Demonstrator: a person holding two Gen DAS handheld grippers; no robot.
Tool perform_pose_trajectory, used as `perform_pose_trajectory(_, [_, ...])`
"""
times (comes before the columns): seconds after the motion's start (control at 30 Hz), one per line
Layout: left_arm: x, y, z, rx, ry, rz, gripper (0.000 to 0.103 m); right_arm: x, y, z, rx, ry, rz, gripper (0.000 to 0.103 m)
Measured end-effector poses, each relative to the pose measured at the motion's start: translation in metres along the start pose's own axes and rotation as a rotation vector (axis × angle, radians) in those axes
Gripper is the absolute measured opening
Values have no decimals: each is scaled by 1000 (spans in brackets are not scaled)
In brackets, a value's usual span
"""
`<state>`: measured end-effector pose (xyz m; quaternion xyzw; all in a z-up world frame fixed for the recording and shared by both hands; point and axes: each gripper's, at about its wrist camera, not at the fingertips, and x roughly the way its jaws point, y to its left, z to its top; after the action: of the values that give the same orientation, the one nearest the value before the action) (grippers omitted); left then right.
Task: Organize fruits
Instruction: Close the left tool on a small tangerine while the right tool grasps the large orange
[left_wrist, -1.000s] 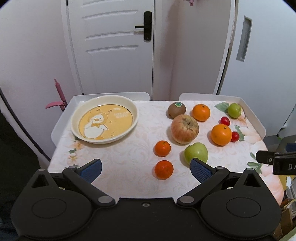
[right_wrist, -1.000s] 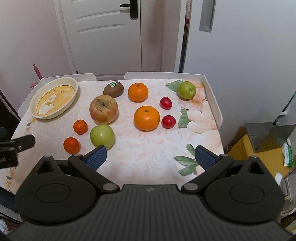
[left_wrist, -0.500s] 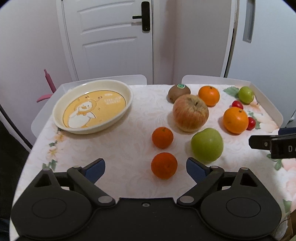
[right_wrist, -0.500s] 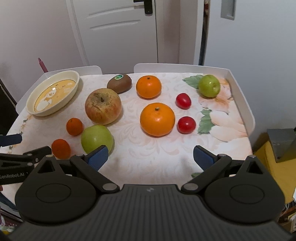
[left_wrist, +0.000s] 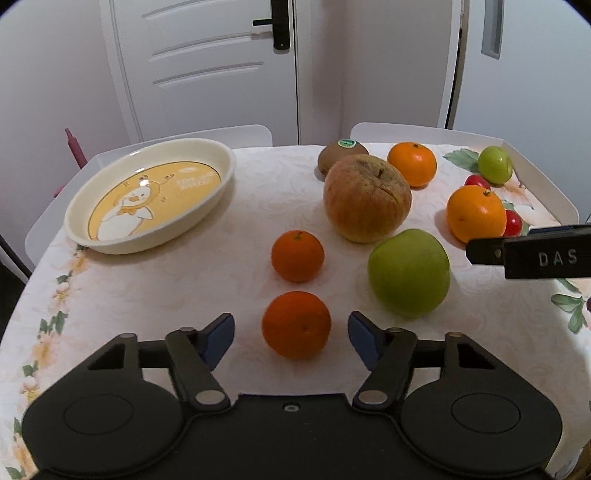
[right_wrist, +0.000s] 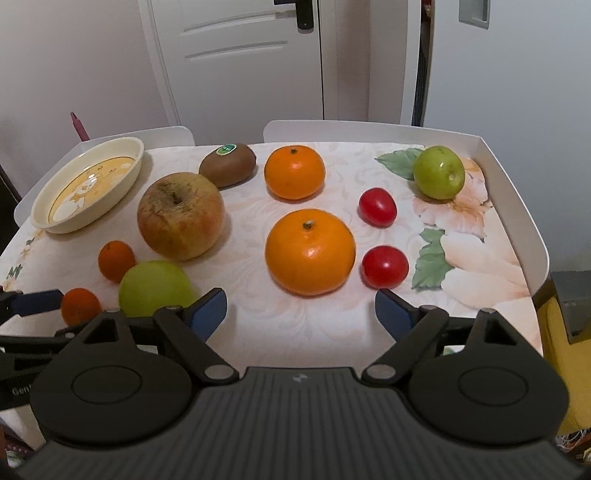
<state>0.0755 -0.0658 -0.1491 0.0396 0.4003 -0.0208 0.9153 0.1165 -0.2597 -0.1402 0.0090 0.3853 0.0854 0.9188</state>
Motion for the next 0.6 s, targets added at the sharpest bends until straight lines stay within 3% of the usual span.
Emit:
perform_pose_trajectory(0.2, [5,-6,-2,-6,4,4,56,10,-2,5,-9,-7,11,92])
perform_pose_trajectory(0.43, [6,-12,-1,9,-9,35,43,17,1,12,-22,-27,12,89])
perform_pose_trajectory(0.6, [6,-9,1,5,-9,28,43,24,4,14,-32,-37,-12,87])
